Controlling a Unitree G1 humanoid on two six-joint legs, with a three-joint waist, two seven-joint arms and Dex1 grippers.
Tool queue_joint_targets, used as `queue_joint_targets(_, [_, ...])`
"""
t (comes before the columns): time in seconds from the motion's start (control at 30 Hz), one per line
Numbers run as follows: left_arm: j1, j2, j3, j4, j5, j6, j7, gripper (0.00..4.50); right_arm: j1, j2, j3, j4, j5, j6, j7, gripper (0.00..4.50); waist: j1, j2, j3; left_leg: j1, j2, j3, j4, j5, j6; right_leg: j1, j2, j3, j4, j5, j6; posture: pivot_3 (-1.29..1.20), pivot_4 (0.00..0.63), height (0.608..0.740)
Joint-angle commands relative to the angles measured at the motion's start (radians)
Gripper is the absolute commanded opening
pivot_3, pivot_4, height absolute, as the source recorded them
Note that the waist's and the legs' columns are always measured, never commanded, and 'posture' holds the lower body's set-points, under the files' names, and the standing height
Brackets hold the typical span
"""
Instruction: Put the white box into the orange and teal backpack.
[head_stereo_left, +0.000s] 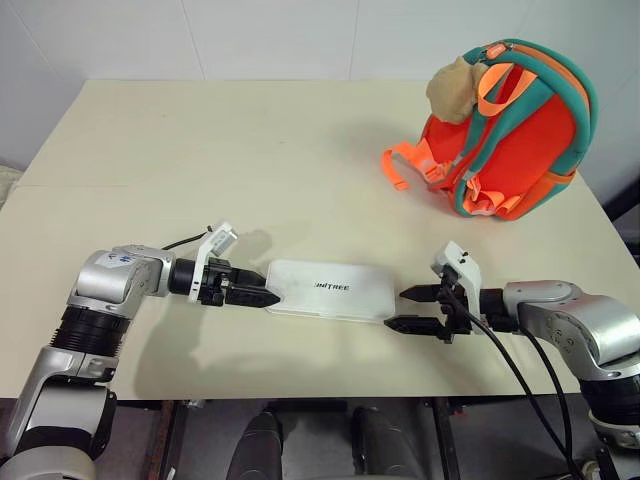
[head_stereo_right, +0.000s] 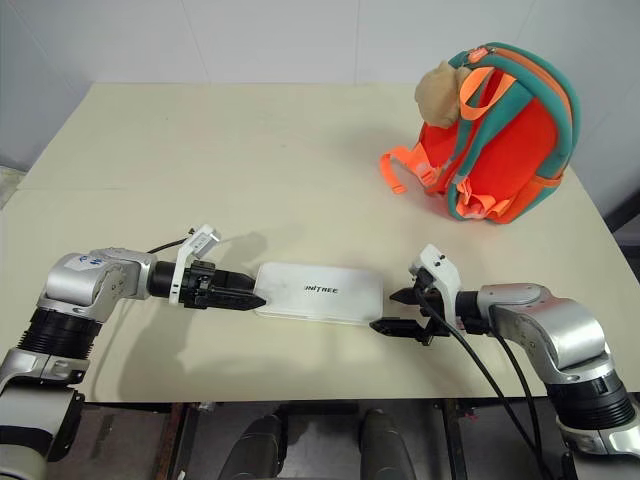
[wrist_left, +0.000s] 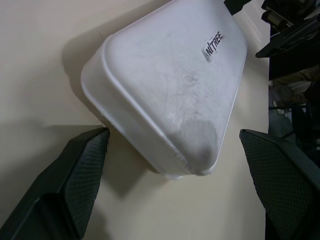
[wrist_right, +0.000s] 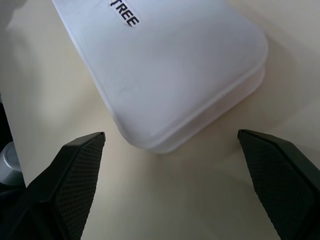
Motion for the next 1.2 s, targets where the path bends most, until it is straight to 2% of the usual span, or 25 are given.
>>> queue_joint_targets(0.03, [0.008,-0.028,-0.023,-0.014,-0.007,0.039,0.014,4.47,-0.017,0.014,0.009,0.004,-0.007,-0.044,0.004,4.50,0.000,0.000,0.000,0.000,0.000,0.000,0.000,0.000,0.000,0.000,0.000,0.000,0.000,0.000,0.000,0.00,0.150,0.740])
queue_joint_targets(0.4, [-0.067,-0.099,0.070,0.019,-0.164,0.302,-0.001,4.47,-0.042,0.045,0.059,0.080,-0.073,-0.186,0.029,4.50,-0.004,0.000,0.000,0.000,0.000,0.000,0.001,0.000,0.000,0.000,0.000,0.000,0.000,0.000,0.001,0.00,0.150,0.740])
queue_joint_targets(0.67, [-0.103,-0.092,0.104,0.078,-0.192,0.329,0.012,4.47,-0.019,0.047,0.059,0.081,-0.085,-0.216,0.033,4.50,-0.004,0.000,0.000,0.000,0.000,0.000,0.001,0.000,0.000,0.000,0.000,0.000,0.001,0.000,0.001,0.00,0.150,0.740])
queue_joint_targets(0.77, [-0.108,-0.091,0.117,0.089,-0.199,0.337,0.013,3.85,-0.011,0.045,0.058,0.087,-0.091,-0.227,0.037,4.50,-0.004,0.000,0.000,0.000,0.000,0.000,0.001,0.000,0.000,0.000,0.000,0.000,0.001,0.000,0.001,0.00,0.150,0.740])
queue_joint_targets(1.03, [-0.075,-0.091,0.112,0.036,-0.250,0.375,0.001,1.44,-0.017,0.054,0.047,0.083,-0.090,-0.230,0.033,4.50,-0.004,0.000,0.000,0.000,0.000,0.000,0.001,0.000,0.000,0.000,0.000,0.000,0.001,0.000,0.001,0.00,0.150,0.740])
queue_joint_targets(1.2, [-0.054,-0.098,0.148,0.022,-0.255,0.364,0.033,1.41,-0.004,0.044,0.006,0.049,-0.077,-0.224,0.014,4.50,-0.003,0.000,0.000,0.000,0.000,0.000,0.001,0.000,0.000,0.000,0.000,0.000,0.001,0.000,0.001,0.00,0.150,0.740])
